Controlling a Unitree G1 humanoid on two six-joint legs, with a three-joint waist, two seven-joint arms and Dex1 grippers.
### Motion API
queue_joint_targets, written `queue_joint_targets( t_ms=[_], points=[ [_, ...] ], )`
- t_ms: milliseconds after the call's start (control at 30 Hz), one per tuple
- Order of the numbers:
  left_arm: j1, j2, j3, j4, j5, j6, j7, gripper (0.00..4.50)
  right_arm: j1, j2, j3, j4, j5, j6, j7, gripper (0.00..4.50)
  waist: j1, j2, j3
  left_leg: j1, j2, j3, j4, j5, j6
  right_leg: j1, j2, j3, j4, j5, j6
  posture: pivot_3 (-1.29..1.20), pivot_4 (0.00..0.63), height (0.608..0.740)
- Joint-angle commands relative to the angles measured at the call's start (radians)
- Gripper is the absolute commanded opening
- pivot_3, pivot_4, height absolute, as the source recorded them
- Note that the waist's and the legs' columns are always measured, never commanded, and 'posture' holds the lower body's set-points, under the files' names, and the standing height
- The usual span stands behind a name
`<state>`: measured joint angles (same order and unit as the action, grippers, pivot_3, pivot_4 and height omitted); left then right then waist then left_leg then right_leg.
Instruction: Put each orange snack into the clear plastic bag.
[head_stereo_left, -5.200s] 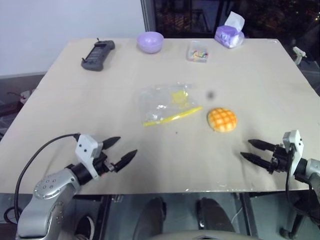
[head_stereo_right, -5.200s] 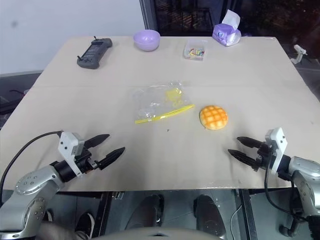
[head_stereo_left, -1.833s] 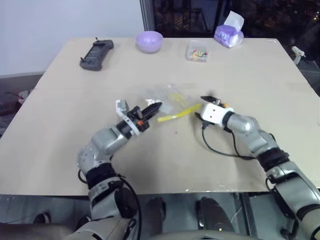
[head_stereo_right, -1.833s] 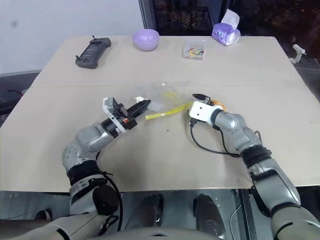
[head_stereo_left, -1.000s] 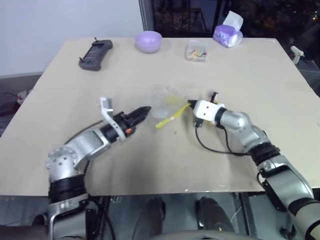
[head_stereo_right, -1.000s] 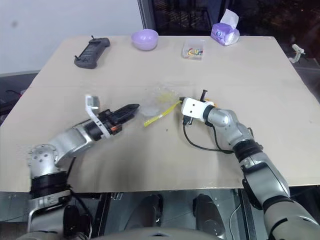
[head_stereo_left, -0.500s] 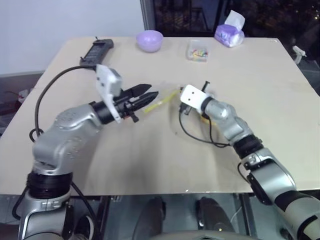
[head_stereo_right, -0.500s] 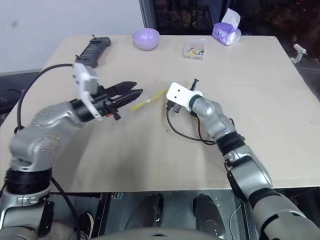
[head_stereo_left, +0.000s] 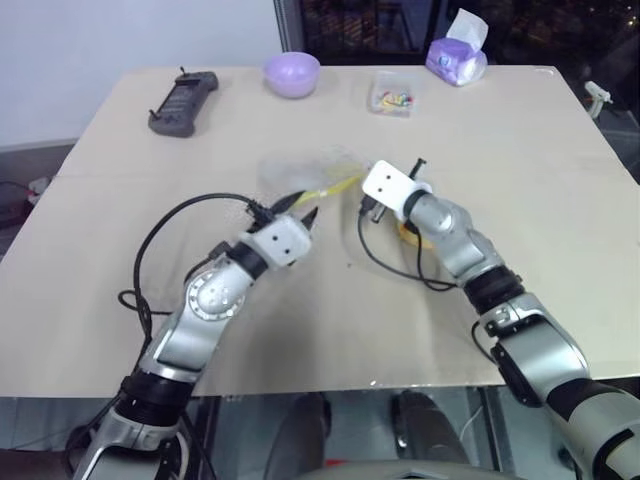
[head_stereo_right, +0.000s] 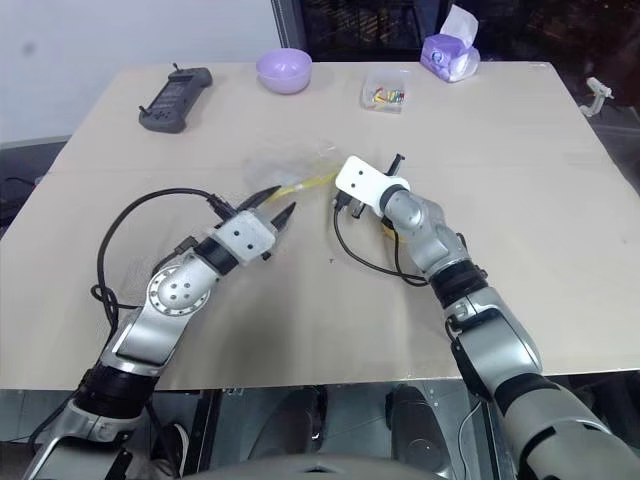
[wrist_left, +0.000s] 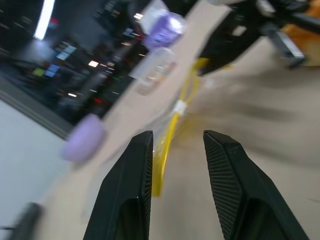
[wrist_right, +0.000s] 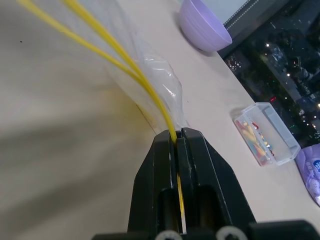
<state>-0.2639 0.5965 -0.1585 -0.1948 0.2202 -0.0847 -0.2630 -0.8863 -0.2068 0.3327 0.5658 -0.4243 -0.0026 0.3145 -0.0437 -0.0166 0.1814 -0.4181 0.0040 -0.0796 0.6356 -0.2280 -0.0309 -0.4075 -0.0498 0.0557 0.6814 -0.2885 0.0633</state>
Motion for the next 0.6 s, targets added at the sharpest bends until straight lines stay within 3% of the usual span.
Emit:
queue_joint_targets(
  t_ms=[33, 233, 333, 400, 600],
  points=[
    [0.003, -0.004, 0.031, 0.010, 0.043, -0.035, 0.020, 1.69, -0.022, 0.003, -0.021, -0.055, 0.015, -0.002, -0.009, 0.00, -0.001, 0.000, 0.000, 0.000, 0.000, 0.000, 0.000, 0.000, 0.000, 0.000, 0.000, 0.000, 0.000, 0.000, 0.000, 0.00, 0.150, 0.740],
    [-0.011, -0.024, 0.036, 0.041, 0.049, -0.044, 0.007, 1.69, -0.019, 0.001, -0.021, -0.065, 0.017, -0.002, -0.007, 0.00, 0.000, 0.000, 0.000, 0.000, 0.000, 0.000, 0.000, 0.000, 0.000, 0.000, 0.000, 0.000, 0.000, 0.000, 0.000, 0.00, 0.150, 0.740],
    [-0.021, -0.037, 0.038, 0.054, 0.039, -0.056, -0.005, 0.88, -0.021, -0.002, -0.021, -0.064, 0.018, -0.005, -0.008, 0.00, 0.000, 0.000, 0.000, 0.000, 0.000, 0.000, 0.000, 0.000, 0.000, 0.000, 0.000, 0.000, 0.000, 0.000, 0.000, 0.00, 0.150, 0.740],
    [-0.029, -0.038, 0.036, 0.062, 0.043, -0.067, -0.014, 0.04, -0.020, -0.004, -0.021, -0.062, 0.018, -0.010, -0.008, 0.00, -0.001, 0.000, 0.000, 0.000, 0.000, 0.000, 0.001, 0.000, 0.000, 0.000, 0.000, 0.000, 0.001, 0.000, 0.000, 0.00, 0.150, 0.740],
    [-0.039, -0.050, 0.043, 0.065, 0.045, -0.107, -0.012, 0.04, -0.015, -0.001, -0.017, -0.067, 0.020, -0.009, -0.004, 0.00, -0.001, 0.000, 0.000, 0.000, 0.000, 0.000, 0.001, 0.000, 0.000, 0.000, 0.000, 0.000, 0.001, 0.000, 0.000, 0.00, 0.150, 0.740]
  ],
)
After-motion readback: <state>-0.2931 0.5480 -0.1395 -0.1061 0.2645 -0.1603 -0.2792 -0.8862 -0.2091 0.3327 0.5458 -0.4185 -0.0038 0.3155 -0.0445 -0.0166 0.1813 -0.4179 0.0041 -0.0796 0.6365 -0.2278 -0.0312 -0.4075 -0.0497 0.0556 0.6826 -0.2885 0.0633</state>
